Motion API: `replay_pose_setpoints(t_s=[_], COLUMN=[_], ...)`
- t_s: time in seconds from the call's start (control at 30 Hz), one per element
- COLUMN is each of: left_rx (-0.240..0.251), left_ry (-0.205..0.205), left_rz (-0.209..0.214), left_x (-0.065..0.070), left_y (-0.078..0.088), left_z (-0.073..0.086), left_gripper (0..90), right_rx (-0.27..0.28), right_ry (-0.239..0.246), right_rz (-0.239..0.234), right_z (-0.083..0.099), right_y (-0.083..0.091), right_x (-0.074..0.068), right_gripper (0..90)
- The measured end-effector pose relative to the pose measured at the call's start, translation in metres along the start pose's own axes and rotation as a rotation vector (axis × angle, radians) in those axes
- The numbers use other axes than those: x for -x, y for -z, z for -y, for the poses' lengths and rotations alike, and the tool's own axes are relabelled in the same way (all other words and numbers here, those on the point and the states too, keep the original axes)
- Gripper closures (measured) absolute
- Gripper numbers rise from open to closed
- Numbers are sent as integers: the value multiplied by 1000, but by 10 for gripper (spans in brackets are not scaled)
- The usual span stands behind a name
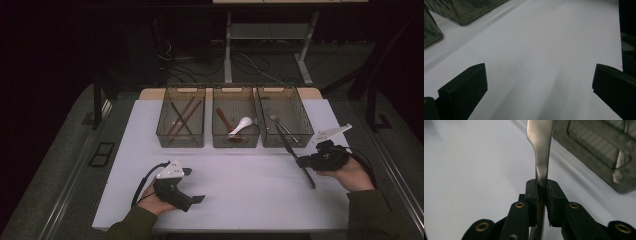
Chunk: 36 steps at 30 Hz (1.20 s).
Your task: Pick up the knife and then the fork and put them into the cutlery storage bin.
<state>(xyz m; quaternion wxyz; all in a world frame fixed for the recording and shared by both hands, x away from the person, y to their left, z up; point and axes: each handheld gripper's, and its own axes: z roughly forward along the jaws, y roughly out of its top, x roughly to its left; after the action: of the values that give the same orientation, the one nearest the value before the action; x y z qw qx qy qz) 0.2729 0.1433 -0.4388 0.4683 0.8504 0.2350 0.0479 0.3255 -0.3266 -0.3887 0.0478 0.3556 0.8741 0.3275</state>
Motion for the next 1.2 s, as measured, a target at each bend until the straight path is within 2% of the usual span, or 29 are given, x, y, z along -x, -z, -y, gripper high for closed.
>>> replay_pose_setpoints(t_s=[0.07, 0.3, 0.4, 0.6, 0.77, 1.07, 1.2], left_rx=[1, -1, 6, 30, 33, 26, 33], left_ry=[1, -7, -7, 11, 15, 5, 7], left_rz=[0, -12, -14, -25, -22, -28, -27], left_x=[0, -1, -1, -6, -6, -4, -4], left_y=[0, 0, 0, 2, 3, 4, 5], left_z=[0, 0, 0, 2, 3, 3, 3], left_gripper=[0, 0, 0, 0, 0, 0, 0], right_rx=[65, 194, 228, 274, 321, 371, 390], right_ry=[-15, -47, -61, -74, -90, -75, -86], right_rz=[-5, 39, 58, 101, 117, 180, 205], right_z=[0, -2, -6, -13, -24, -59, -75], right_y=[5, 16, 20, 29, 38, 48, 47], right_x=[2, 9, 13, 18, 23, 31, 37], right_gripper=[807, 807, 807, 806, 807, 807, 807])
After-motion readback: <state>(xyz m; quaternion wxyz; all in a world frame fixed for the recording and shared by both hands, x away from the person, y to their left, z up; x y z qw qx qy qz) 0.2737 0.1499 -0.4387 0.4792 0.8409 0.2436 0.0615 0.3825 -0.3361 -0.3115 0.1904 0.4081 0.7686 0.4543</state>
